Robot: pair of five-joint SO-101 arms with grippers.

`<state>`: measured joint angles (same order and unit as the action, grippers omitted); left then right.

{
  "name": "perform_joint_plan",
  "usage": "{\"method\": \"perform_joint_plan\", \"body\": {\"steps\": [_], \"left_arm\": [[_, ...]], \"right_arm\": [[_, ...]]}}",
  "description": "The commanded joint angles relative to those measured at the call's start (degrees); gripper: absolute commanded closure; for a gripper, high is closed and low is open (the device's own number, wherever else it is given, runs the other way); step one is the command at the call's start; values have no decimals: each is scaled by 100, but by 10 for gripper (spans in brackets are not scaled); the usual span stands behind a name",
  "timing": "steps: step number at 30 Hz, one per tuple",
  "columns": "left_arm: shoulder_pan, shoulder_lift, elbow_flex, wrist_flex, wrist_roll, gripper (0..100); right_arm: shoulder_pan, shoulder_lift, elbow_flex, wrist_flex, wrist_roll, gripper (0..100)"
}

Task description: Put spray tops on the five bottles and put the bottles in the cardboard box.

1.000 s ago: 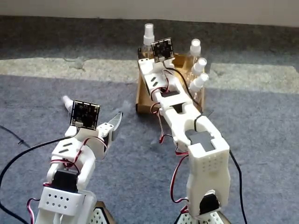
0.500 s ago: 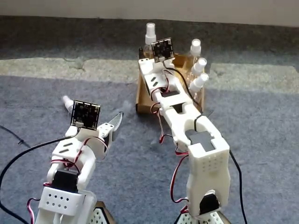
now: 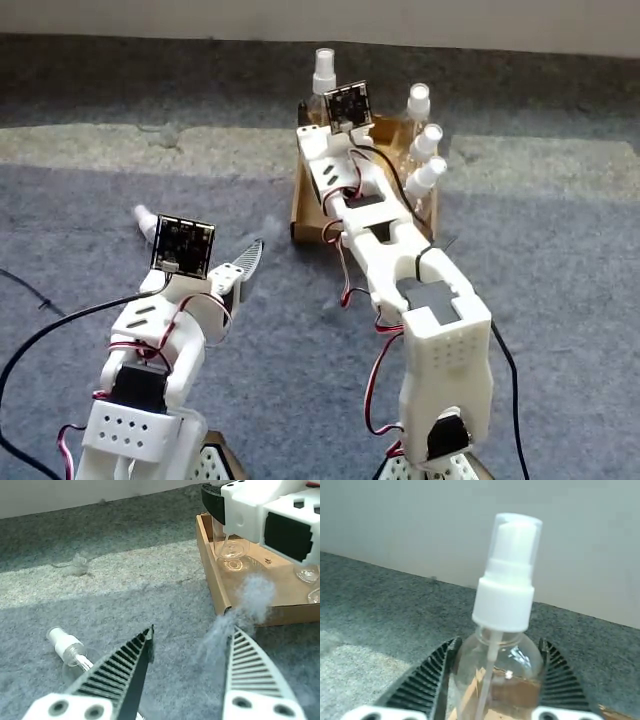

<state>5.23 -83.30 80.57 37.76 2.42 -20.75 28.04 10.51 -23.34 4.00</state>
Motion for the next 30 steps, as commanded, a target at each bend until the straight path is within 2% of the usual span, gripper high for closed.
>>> {"method": "perform_joint_plan", "body": {"steps": [1, 14, 19, 30], "left_arm": [[66, -57, -22, -132, 0, 780], [66, -57, -22, -132, 0, 780], [66, -57, -22, -132, 0, 780], [66, -57, -22, -132, 0, 780]], "right_arm": [[-13, -154, -347, -84, 70, 817], [-13, -145, -347, -84, 70, 817], [-13, -145, -338, -84, 70, 761], [-13, -163, -338, -84, 70, 759]]}}
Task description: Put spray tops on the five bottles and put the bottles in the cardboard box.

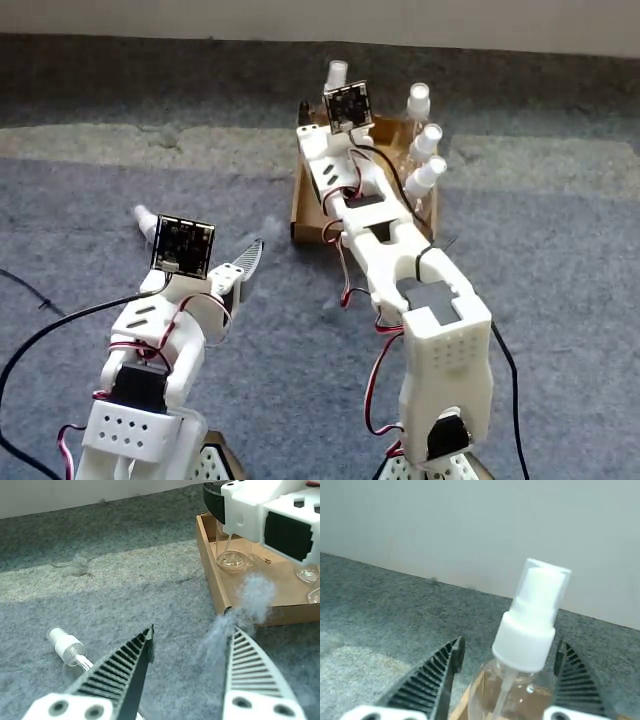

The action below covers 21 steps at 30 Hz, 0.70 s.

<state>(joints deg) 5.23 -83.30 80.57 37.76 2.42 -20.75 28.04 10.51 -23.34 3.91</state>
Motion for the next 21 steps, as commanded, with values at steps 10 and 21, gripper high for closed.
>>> {"method": "perform_joint_plan", "body": {"steps": [10, 21], "left_arm": [[66, -57, -22, -141, -9, 780], [66, -57, -22, -141, -9, 780]], "right_arm": [[-31, -954, -347, 541, 79, 759], [-22, -1754, -488, 1358, 79, 760]]}}
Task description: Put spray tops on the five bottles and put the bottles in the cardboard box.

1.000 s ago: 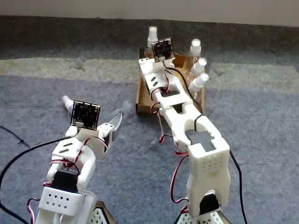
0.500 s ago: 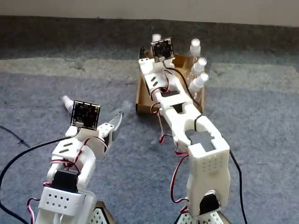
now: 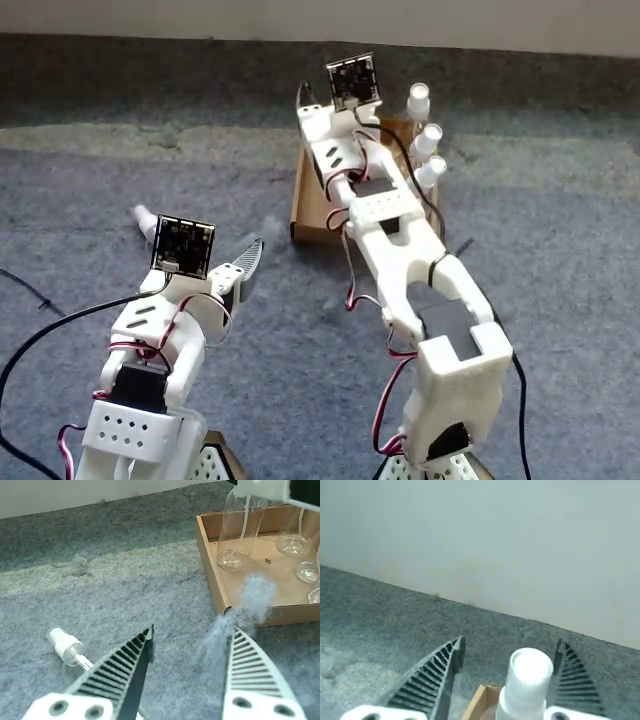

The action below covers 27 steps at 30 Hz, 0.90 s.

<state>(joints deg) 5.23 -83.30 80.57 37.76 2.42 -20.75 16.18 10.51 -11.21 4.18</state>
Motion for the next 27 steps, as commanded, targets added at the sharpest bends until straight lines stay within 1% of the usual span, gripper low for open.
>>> {"method": "perform_joint_plan", "body": {"steps": [1, 6, 10, 14, 17, 20, 21, 24, 27], "left_arm": [[66, -57, -22, -141, -9, 780], [40, -57, -22, -141, -9, 780], [-22, -101, -57, -141, -9, 780], [-532, -101, -277, -141, 0, 780], [-1411, -13, -1007, -35, 53, 780], [-2519, 409, -1886, 703, 0, 780], [-2932, 655, -2229, 870, -114, 780], [-3969, 1807, -3459, 1213, -703, 780], [-4593, 3327, -4901, 1811, -1222, 780]], "right_arm": [[-31, -681, -576, 312, 53, 760], [-40, -1288, -1323, 1613, 26, 760], [-286, -1745, -1982, 3134, 26, 760], [-708, -2176, -2334, 4769, 44, 760], [-1015, -2527, -2360, 5842, 53, 760], [-1235, -2897, -2352, 6756, 62, 760], [-1288, -2985, -2352, 7055, 62, 760], [-1490, -3143, -2352, 7670, 62, 760], [-1657, -3143, -2246, 8110, 62, 760]]}}
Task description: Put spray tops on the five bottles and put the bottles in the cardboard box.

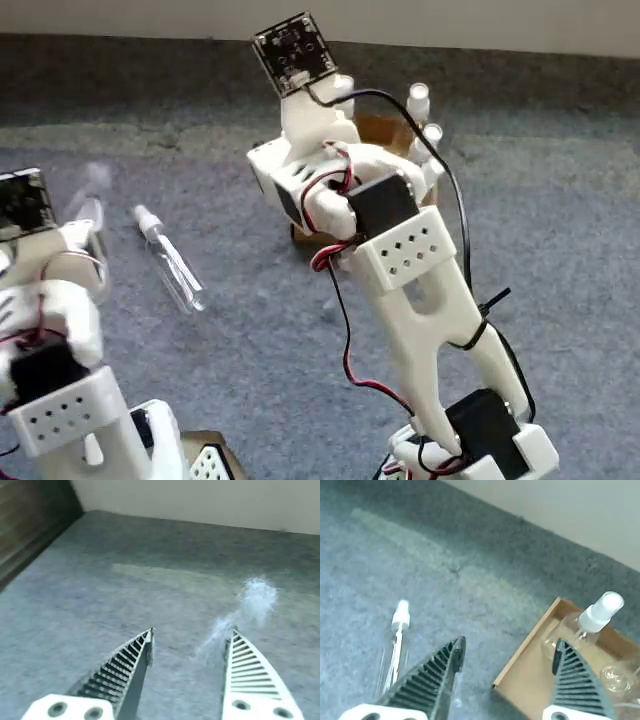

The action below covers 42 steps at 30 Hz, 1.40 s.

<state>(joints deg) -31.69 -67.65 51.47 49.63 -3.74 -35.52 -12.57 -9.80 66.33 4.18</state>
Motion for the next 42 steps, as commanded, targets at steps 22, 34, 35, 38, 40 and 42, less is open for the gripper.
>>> {"method": "perform_joint_plan", "body": {"steps": [22, 34, 35, 38, 40, 42], "left_arm": [[-4338, 10044, -9367, 1890, -2066, 775], [-4488, 11521, -10396, 1653, -2075, 775], [-4488, 11530, -10396, 1644, -2075, 775], [-4488, 11538, -10387, 1618, -2075, 775], [-4497, 11538, -10387, 1618, -2075, 775], [-4497, 11538, -10387, 1618, -2075, 775]], "right_arm": [[-2009, 3407, -1068, -673, 53, 756], [-1745, 5851, -3609, -303, 26, 756], [-1771, 5947, -3688, -277, 26, 756], [-1842, 6273, -3873, -286, 44, 759], [-1842, 6519, -3996, -286, 44, 761], [-1833, 6721, -4154, -259, 26, 771]]}}
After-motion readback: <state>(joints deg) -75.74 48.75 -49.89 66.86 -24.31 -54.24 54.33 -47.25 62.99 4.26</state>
